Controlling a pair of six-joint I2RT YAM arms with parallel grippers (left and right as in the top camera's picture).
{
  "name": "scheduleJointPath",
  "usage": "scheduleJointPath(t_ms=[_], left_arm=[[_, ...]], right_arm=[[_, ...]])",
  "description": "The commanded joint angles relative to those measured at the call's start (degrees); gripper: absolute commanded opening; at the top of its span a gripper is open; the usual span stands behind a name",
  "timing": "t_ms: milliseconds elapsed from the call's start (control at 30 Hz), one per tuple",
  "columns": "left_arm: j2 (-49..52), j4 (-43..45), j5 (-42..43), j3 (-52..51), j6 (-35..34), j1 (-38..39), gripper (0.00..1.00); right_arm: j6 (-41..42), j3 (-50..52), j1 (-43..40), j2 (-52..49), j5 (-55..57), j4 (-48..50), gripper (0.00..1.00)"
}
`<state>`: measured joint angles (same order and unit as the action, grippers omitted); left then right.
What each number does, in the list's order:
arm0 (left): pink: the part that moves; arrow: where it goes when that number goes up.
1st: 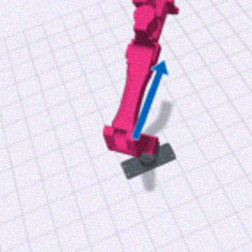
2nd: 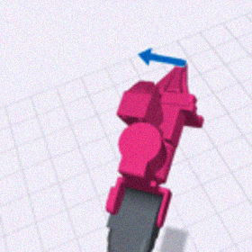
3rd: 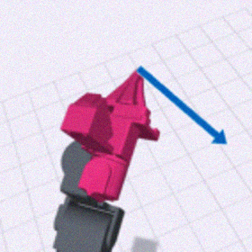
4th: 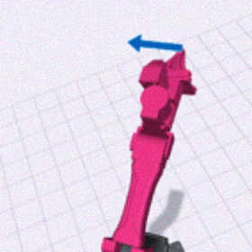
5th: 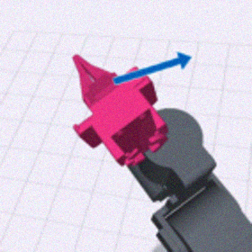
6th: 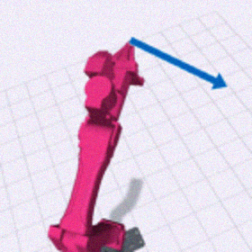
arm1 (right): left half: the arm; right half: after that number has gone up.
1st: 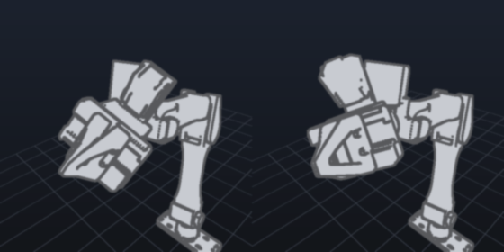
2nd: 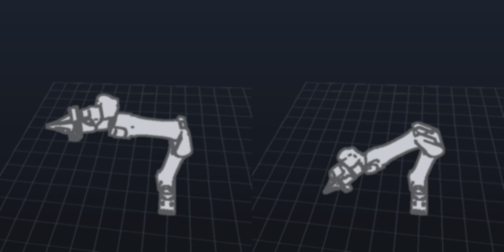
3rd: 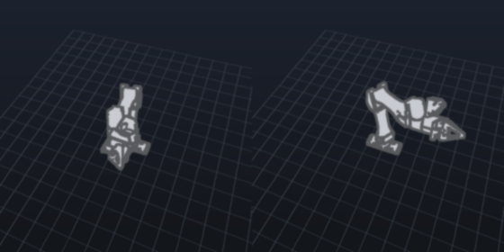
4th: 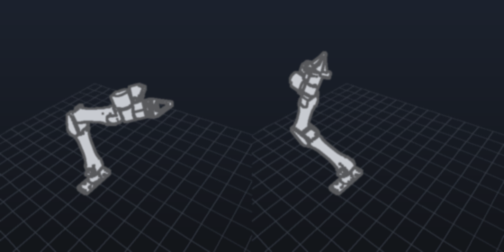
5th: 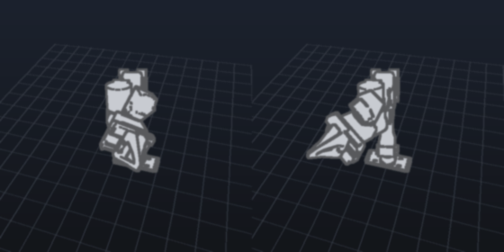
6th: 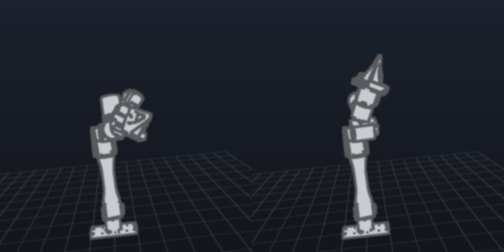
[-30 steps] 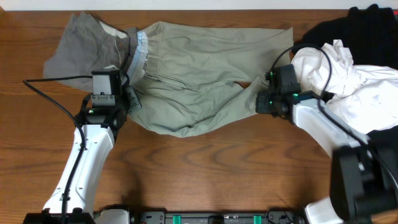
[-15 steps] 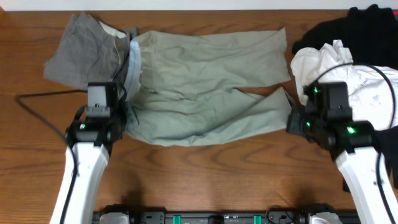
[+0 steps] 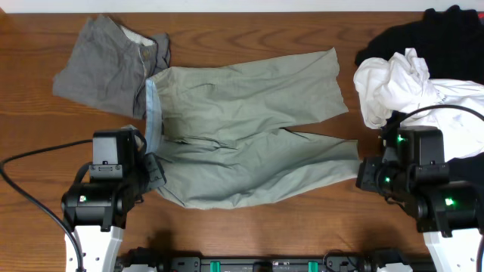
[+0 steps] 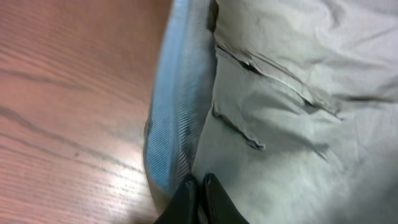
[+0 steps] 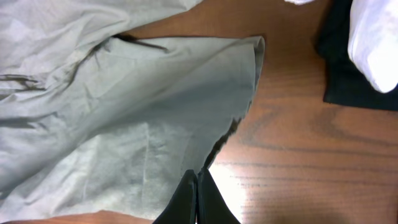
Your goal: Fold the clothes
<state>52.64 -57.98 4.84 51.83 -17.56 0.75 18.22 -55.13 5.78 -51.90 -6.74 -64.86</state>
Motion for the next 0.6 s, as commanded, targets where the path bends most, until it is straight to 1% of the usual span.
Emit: scheduleJointPath(t_ms=[0,100,200,333,433,533,567], left_arm=[[-0.24,-1.88,2.34,0.81,0.74,-0.37,0.07],[-0.31,-3.8,2.34,0.81,0.66,-0.37,0.07],[-0.35,-5.2,2.51,0.81,-0.85,-0.37,0.06],[-0.35,-5.31,2.64,0.81,-0.98,-0.37,0.06],[-0.28,-2.08,2.62,0.81,-0.98,-0.37,0.06],[-0.28,4.66,2.01,0.81,-1.01,-0.37,0.05],[-0.28,8.2,1.99,0.81,-1.03,-0.37,0.06]], right_arm=[[-0.68,0.04,-0.68,2.03,-0.35,-0.59,0.01],[-0.68,-0.17,-0.68,3.45,-0.35,-0.79,0.01],[-0.68,-0.9,-0.68,4.44,-0.33,-0.81,0.01],[-0.68,-1.53,-0.68,4.31,1.75,0.59,0.01],[-0.79,-1.53,-0.68,2.86,2.08,4.68,0.01],[-1.66,-1.53,-0.68,0.2,1.92,11.65,0.01],[-2.12,-1.53,-0.68,-0.98,1.79,14.23,0.01]])
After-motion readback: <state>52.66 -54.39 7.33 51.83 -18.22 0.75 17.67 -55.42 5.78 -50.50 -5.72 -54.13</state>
